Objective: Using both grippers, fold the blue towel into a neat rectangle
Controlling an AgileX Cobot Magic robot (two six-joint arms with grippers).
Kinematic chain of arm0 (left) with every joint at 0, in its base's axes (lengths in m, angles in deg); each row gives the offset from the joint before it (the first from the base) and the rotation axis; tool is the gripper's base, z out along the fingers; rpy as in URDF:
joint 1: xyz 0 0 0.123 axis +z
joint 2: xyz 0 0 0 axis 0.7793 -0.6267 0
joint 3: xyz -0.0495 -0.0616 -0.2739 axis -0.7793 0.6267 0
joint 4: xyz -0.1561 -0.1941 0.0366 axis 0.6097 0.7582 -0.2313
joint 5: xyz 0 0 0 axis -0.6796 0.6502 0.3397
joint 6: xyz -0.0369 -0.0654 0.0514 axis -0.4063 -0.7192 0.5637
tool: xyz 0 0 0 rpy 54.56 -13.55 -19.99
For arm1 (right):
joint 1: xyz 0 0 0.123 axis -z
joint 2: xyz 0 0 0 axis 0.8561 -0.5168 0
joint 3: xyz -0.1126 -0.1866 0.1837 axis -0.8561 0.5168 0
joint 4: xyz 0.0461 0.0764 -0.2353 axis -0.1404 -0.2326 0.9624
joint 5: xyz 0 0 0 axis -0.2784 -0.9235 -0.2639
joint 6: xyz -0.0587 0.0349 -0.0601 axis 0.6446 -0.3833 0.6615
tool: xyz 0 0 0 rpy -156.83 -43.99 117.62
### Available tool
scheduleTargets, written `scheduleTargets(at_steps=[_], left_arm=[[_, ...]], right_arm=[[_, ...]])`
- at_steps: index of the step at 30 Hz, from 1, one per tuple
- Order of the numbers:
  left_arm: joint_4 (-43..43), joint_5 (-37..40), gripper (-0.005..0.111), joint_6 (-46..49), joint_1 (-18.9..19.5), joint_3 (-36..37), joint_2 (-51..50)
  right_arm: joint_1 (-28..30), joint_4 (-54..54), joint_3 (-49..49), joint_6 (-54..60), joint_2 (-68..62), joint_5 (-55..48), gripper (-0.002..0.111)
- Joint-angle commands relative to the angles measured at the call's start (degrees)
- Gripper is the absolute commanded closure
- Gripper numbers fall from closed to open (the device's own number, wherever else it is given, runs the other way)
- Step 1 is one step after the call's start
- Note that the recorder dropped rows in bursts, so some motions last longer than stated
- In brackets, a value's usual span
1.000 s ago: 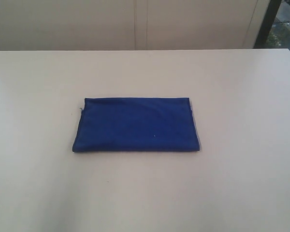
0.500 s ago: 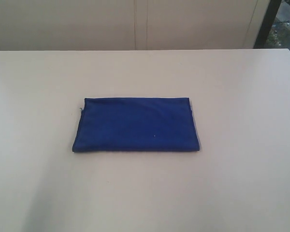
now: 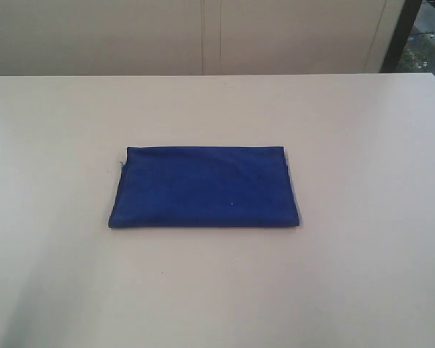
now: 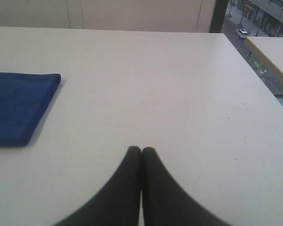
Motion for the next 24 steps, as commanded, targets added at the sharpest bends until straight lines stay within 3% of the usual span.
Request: scheduleTargets(at_steps=[1, 24], left_arm=[[0.6, -0.6, 0.107, -0.5, 0.0, 2.7, 0.3], [0.6, -0.2, 0.107, 1.1, 0.0, 3.6, 0.3]], right_arm=[[0.2, 0.1, 0.3, 0.3, 0.2, 0.9, 0.108], [0.2, 0.1, 0.3, 0.3, 0.2, 0.9, 0.108]])
